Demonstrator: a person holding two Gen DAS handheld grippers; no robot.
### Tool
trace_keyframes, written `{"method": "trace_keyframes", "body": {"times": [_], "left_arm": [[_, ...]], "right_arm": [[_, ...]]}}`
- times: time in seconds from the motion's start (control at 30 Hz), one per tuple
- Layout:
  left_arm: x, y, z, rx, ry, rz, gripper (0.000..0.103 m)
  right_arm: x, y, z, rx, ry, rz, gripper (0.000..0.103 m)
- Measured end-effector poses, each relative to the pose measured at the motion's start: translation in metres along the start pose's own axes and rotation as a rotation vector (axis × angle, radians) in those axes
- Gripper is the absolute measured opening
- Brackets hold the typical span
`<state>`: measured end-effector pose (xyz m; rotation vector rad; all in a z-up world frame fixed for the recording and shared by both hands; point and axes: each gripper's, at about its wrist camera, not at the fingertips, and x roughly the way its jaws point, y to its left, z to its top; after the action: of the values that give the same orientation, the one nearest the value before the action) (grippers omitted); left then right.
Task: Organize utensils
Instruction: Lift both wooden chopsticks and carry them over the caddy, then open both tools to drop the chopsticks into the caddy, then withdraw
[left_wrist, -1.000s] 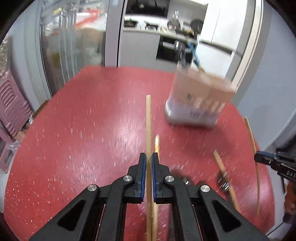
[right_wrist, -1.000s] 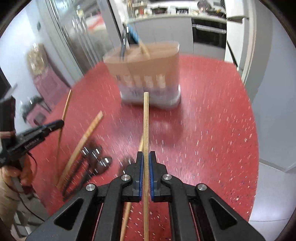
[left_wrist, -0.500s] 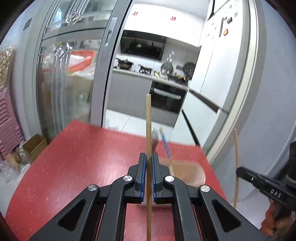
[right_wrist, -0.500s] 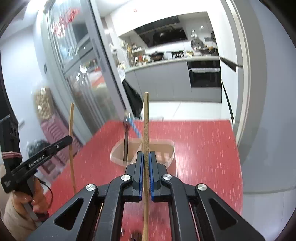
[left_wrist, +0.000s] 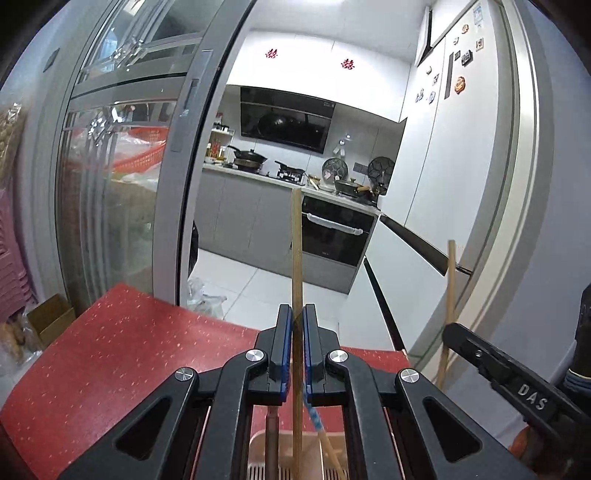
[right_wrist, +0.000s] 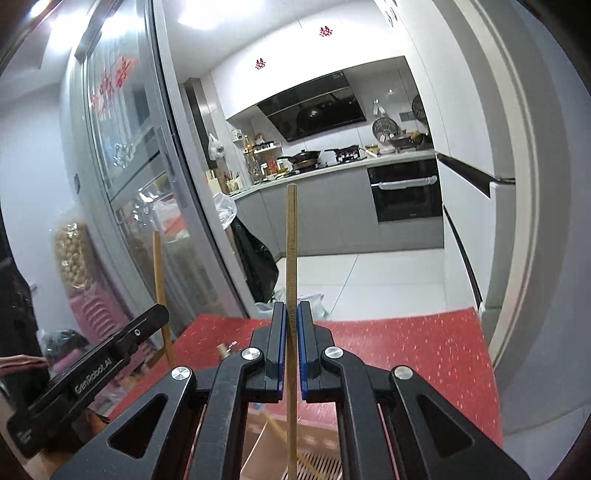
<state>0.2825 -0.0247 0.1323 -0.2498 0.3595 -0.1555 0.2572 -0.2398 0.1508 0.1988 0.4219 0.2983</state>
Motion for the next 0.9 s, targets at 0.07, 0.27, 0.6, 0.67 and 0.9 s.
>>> {"method": "trace_keyframes", "body": {"times": [0.07, 0.27, 0.6, 0.67, 0.9], "left_arm": [[0.008, 0.0, -0.004, 0.006, -0.015, 0.008, 0.031], [0.029, 0.001, -0.02, 0.013, -0.014, 0.015, 0.031], [0.036, -0.002, -0.058, 0.099, 0.082, 0.038, 0.031], [0.033, -0.004, -0.064, 0.122, 0.099, 0.043, 0.031], [0.028, -0.004, -0.081, 0.146, 0.168, 0.056, 0.031]], "right_arm": [[0.011, 0.0, -0.003, -0.016, -0.019, -0.013, 0.006], [0.037, -0.008, -0.019, -0.04, -0.02, -0.025, 0.006], [0.041, -0.004, -0.069, -0.156, 0.015, -0.026, 0.006], [0.036, -0.003, -0.081, -0.178, 0.024, -0.031, 0.006], [0.024, -0.007, -0.098, -0.184, 0.06, -0.041, 0.006]]}}
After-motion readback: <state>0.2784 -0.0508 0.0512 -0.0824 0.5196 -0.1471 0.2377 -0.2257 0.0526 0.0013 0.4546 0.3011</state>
